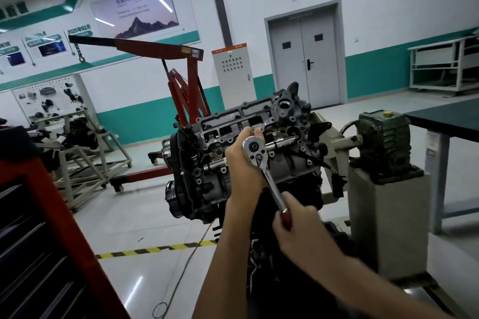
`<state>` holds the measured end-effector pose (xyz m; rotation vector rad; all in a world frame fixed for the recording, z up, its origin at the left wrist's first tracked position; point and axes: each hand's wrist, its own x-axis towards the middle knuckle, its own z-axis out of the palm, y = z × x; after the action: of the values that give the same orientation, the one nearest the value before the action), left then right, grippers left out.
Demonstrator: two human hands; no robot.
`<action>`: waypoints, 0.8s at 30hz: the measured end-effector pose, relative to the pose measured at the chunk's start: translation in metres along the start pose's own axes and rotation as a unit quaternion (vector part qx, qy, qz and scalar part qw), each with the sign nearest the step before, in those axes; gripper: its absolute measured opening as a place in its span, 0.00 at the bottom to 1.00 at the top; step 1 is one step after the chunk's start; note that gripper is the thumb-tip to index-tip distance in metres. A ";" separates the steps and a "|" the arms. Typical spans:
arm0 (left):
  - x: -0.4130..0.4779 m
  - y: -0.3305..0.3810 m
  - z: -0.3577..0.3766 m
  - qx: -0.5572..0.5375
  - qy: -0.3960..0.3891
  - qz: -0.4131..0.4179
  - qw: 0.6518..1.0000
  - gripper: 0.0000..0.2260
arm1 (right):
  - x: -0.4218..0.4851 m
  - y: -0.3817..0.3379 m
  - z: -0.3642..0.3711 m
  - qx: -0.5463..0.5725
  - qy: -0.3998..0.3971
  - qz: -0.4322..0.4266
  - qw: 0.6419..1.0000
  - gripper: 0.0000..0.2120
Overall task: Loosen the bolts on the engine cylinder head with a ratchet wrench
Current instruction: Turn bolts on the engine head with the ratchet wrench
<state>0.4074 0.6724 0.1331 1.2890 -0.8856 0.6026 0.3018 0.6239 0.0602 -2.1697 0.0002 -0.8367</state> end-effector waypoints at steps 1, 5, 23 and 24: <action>0.000 0.000 -0.006 0.016 -0.024 0.007 1.000 0.19 | 0.007 0.006 -0.017 -0.059 -0.019 -0.028 0.998 0.04; 0.006 0.009 -0.021 0.087 -0.114 0.030 0.989 0.15 | 0.056 0.012 -0.101 -0.318 -0.098 -0.152 0.931 0.04; 0.005 0.008 -0.012 0.012 -0.008 -0.018 1.000 0.15 | 0.005 -0.006 -0.003 -0.045 -0.018 -0.031 0.998 0.06; 0.005 0.004 -0.019 0.029 -0.013 0.000 1.000 0.17 | 0.011 -0.005 -0.018 -0.096 -0.041 -0.057 0.993 0.05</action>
<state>0.4109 0.6912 0.1393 1.3508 -0.8944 0.6162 0.2994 0.6121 0.0782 -2.4028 -0.0878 -0.8403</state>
